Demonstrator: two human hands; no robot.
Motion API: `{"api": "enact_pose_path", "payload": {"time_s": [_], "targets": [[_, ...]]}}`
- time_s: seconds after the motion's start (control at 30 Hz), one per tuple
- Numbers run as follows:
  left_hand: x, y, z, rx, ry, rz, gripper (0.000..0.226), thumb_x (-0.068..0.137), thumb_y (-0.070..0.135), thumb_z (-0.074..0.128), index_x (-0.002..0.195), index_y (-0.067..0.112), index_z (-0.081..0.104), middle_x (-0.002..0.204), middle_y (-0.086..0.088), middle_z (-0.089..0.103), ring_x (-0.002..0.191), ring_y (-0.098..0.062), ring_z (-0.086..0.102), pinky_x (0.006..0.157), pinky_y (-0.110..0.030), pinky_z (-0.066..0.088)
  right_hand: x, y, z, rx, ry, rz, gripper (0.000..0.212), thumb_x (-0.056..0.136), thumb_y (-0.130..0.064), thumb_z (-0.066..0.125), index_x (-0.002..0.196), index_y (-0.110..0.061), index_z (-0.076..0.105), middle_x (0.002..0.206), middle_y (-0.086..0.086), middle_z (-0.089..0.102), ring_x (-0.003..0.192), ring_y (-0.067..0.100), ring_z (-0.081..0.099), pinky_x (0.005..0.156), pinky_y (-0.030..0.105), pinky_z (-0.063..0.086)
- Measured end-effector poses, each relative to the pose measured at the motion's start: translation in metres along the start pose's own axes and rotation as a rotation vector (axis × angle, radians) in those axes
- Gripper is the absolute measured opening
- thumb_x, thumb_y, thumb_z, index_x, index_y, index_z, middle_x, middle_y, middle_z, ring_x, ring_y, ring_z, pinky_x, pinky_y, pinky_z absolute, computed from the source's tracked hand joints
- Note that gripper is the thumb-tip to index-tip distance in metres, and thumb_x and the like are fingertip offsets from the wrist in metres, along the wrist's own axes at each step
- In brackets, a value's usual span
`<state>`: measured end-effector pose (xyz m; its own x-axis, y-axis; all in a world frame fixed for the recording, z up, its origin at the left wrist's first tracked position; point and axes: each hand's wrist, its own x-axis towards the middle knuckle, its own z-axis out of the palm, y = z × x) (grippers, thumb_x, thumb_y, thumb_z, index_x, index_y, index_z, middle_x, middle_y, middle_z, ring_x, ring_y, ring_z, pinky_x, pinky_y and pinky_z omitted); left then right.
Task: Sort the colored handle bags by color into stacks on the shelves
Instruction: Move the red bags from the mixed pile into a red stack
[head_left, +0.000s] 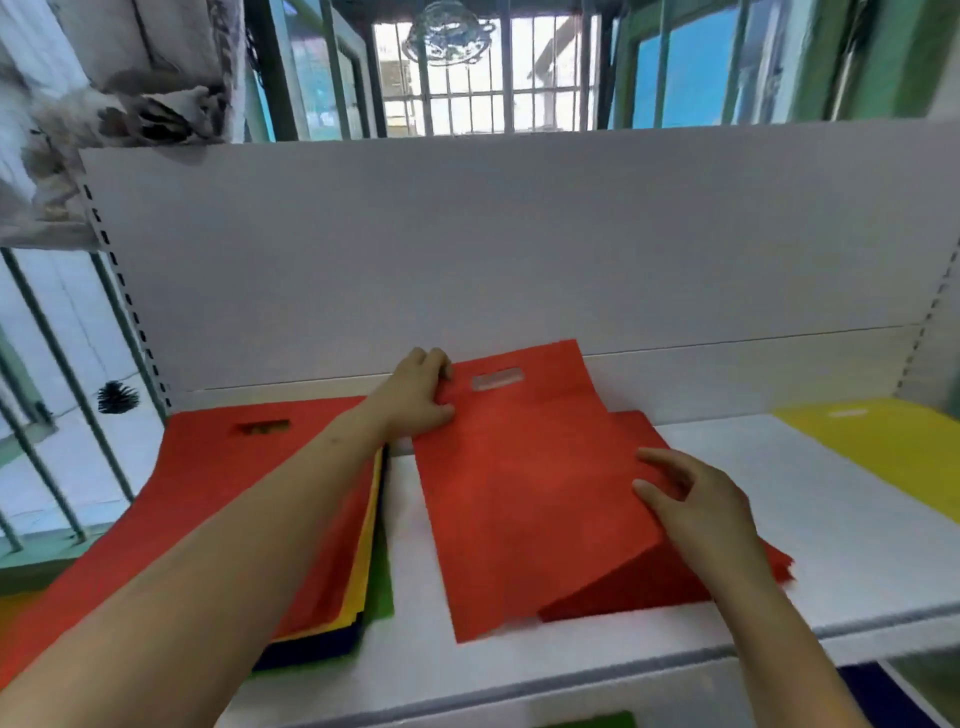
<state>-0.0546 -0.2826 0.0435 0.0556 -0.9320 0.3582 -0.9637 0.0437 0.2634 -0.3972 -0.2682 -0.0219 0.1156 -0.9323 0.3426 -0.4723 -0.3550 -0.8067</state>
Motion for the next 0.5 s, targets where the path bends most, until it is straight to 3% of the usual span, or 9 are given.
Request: {"api": "enact_pose_path", "payload": {"time_s": [0.2,0.3,0.4,0.5], "targets": [[0.043,0.049,0.06,-0.048,-0.068,0.091,0.045,0.076,0.007,0.063,0.119,0.014,0.051,0.114,-0.007,0.041,0.107,-0.022,0.041,0.09,-0.028,0.037,0.002,0.051,-0.039,-0.097,0.147,0.101,0.028,0.085,-0.015,0.071,0.113,-0.021,0.07,0.109,-0.006,0.068,0.1,0.012,0.06,0.088,0.023,0.041],[0.046,0.06,0.093,0.069,-0.002,0.13,0.056,0.073,0.009,0.061,0.128,0.012,0.049,0.119,-0.013,0.044,0.113,-0.033,0.04,0.097,-0.04,0.039,0.0,0.071,-0.033,-0.195,0.184,0.105,0.029,0.089,-0.018,0.067,0.117,-0.019,0.067,0.115,0.0,0.067,0.107,0.02,0.06,0.095,0.03,0.044],[0.039,0.065,0.128,0.099,0.06,-0.13,0.072,0.071,0.025,0.072,0.136,0.019,0.04,0.129,-0.013,0.035,0.116,-0.036,0.039,0.097,-0.044,0.043,-0.004,0.085,-0.023,-0.214,0.223,0.118,0.029,0.092,-0.021,0.061,0.12,-0.017,0.065,0.119,0.005,0.065,0.109,0.024,0.058,0.094,0.035,0.046],[0.023,0.065,0.157,-0.276,0.12,-0.528,0.075,0.074,0.033,0.074,0.137,0.014,0.037,0.135,-0.017,0.034,0.123,-0.038,0.038,0.104,-0.044,0.038,-0.001,0.083,-0.023,-0.114,0.235,0.189,0.029,0.096,-0.025,0.054,0.122,-0.017,0.064,0.119,0.003,0.064,0.105,0.018,0.06,0.087,0.028,0.044]]}}
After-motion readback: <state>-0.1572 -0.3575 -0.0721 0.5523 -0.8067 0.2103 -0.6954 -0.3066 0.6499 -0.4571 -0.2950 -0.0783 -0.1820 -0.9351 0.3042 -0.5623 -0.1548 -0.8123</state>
